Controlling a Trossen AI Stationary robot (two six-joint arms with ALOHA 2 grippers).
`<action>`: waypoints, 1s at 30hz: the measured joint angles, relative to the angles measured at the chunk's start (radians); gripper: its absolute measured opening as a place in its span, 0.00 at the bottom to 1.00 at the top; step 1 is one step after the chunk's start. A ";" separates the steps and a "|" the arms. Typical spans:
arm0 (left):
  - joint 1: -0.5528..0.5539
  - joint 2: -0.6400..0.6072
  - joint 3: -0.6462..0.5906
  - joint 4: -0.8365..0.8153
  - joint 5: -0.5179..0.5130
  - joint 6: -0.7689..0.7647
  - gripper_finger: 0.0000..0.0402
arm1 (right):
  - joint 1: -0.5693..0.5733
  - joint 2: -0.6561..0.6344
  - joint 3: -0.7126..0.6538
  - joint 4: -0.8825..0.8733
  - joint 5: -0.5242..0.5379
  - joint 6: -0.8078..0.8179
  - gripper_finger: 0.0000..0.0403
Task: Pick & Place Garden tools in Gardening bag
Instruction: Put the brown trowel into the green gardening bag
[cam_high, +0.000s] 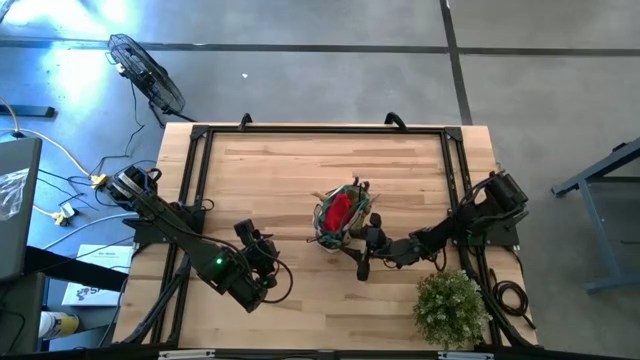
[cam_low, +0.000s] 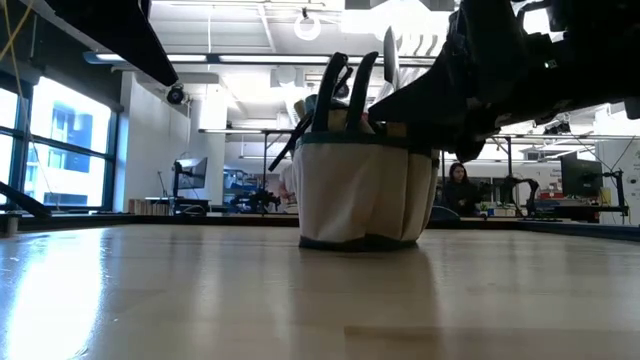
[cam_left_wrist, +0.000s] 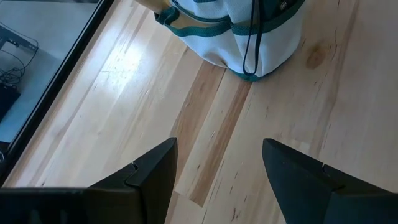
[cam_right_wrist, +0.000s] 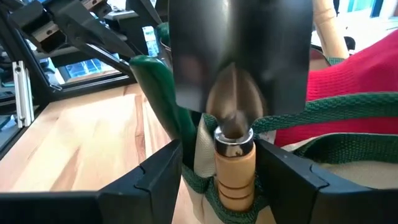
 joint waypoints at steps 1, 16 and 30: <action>0.000 0.000 0.000 0.001 0.000 0.000 0.57 | 0.000 0.000 0.000 0.011 -0.001 -0.016 0.48; 0.000 0.000 0.000 0.011 0.018 0.006 0.57 | 0.002 0.000 -0.001 0.071 0.002 -0.156 0.48; 0.000 0.000 0.000 0.009 0.018 0.007 0.57 | 0.054 -0.001 -0.001 0.069 0.108 -0.216 0.48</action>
